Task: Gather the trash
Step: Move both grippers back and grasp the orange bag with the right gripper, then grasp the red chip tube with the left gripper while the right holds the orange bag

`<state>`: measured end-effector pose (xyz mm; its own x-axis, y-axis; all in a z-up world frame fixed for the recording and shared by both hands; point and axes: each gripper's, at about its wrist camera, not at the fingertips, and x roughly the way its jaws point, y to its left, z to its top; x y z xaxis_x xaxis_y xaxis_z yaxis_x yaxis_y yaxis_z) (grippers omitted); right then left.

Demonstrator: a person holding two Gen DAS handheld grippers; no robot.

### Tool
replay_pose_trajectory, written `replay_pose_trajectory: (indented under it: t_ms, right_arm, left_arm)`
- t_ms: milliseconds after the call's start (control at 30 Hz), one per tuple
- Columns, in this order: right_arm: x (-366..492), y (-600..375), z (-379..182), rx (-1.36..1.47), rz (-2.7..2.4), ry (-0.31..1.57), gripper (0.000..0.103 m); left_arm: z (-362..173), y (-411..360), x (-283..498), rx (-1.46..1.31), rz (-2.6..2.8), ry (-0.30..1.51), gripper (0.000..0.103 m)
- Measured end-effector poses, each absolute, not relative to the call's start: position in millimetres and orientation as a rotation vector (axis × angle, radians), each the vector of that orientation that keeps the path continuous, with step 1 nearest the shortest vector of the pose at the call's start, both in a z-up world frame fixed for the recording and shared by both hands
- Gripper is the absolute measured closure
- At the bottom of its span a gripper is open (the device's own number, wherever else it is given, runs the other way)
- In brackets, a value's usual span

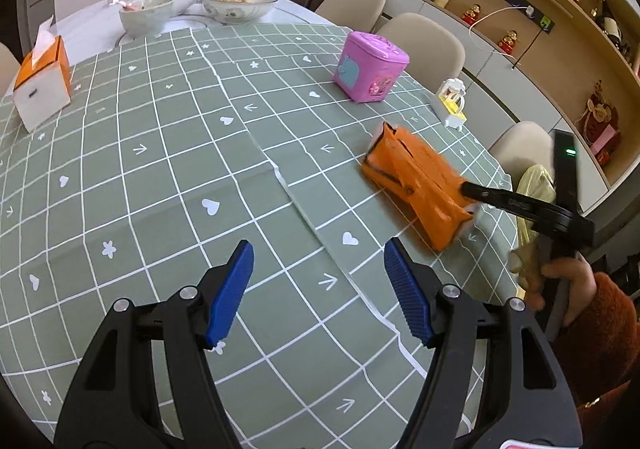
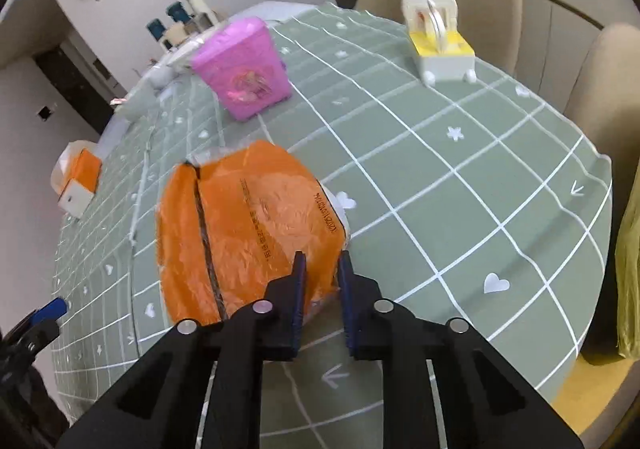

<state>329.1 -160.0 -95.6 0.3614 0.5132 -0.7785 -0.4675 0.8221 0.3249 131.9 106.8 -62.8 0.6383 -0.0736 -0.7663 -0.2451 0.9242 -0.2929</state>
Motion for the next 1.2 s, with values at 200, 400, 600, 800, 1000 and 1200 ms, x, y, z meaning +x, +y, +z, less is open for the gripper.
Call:
replay_pose_trajectory:
  t_ms: [200,400,600,800,1000,1200]
  right_arm:
    - [317,-204,-37,0.102,0.564,0.865,0.093]
    - [314,-239,-17,0.103,0.487,0.846,0.094]
    - [294,-272,-43,0.083,0.403,0.891,0.094]
    - [282,-305,-57,0.127,0.34,0.914,0.094]
    - [265,-320,-68,0.153,0.33,0.944,0.094]
    - [250,-318,-73,0.15,0.349,0.964,0.094]
  left_arm:
    - [-69,91,152,-0.393,0.027,0.886,0.039]
    - [-78,61,176,-0.385,-0.065,0.91,0.039]
    - [-83,38,198,-0.378,-0.118,0.923,0.039]
    - [-101,15,240,-0.373,-0.168,1.001,0.039]
    - [-119,-4,269,-0.401,-0.102,1.039,0.039]
    - [-124,-27,295,-0.172,-0.089,1.008,0.041]
